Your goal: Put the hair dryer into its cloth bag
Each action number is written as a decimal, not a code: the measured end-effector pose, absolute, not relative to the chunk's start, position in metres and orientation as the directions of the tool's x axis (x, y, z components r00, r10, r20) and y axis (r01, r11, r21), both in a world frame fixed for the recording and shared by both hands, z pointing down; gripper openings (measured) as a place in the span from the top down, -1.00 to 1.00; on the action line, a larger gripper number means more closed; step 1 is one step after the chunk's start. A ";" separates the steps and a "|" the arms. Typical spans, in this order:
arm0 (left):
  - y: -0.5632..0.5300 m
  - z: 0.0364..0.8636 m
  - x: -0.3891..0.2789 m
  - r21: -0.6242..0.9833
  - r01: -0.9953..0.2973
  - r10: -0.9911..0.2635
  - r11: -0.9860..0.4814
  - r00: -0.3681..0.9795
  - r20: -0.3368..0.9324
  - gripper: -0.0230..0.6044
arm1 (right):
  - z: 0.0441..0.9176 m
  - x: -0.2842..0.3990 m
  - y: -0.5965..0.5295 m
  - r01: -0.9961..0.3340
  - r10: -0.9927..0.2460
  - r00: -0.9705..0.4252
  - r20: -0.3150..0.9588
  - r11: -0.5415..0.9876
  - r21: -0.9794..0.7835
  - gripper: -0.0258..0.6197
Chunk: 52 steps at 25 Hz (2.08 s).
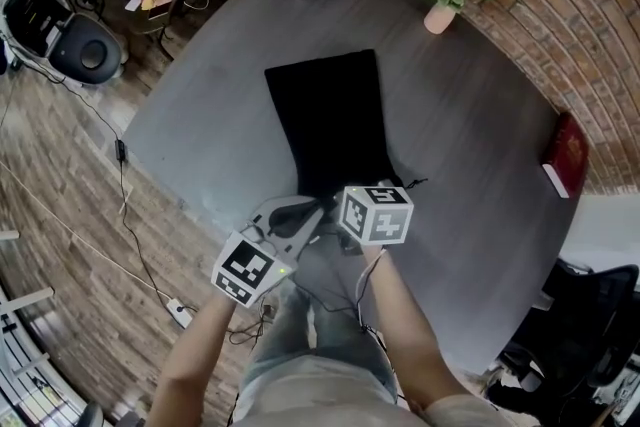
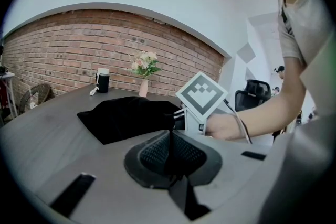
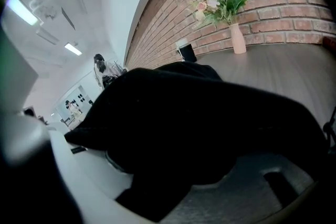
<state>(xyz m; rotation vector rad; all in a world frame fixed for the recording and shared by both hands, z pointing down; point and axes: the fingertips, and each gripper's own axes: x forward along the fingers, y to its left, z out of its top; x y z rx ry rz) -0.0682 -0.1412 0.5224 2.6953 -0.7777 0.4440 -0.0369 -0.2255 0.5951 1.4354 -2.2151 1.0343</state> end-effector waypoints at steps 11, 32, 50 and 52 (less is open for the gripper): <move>-0.142 0.523 -0.068 0.172 -0.570 -0.477 -0.803 0.789 0.388 0.88 | 0.586 -0.027 -0.213 -0.892 -0.667 -0.440 0.601 0.247 -0.379 0.08; -0.118 0.540 -0.059 0.118 -0.545 -0.415 -0.830 0.745 0.522 0.88 | 0.573 0.018 -0.122 -0.914 -0.655 -0.389 0.648 0.189 -0.359 0.04; -0.107 0.577 -0.066 0.180 -0.531 -0.347 -0.828 0.737 0.580 0.87 | 0.561 0.055 -0.081 -0.958 -0.658 -0.272 0.702 0.115 -0.264 0.04; -0.107 0.574 -0.066 0.191 -0.540 -0.361 -0.819 0.746 0.560 0.83 | 0.554 0.059 -0.082 -0.963 -0.674 -0.253 0.695 0.106 -0.248 0.05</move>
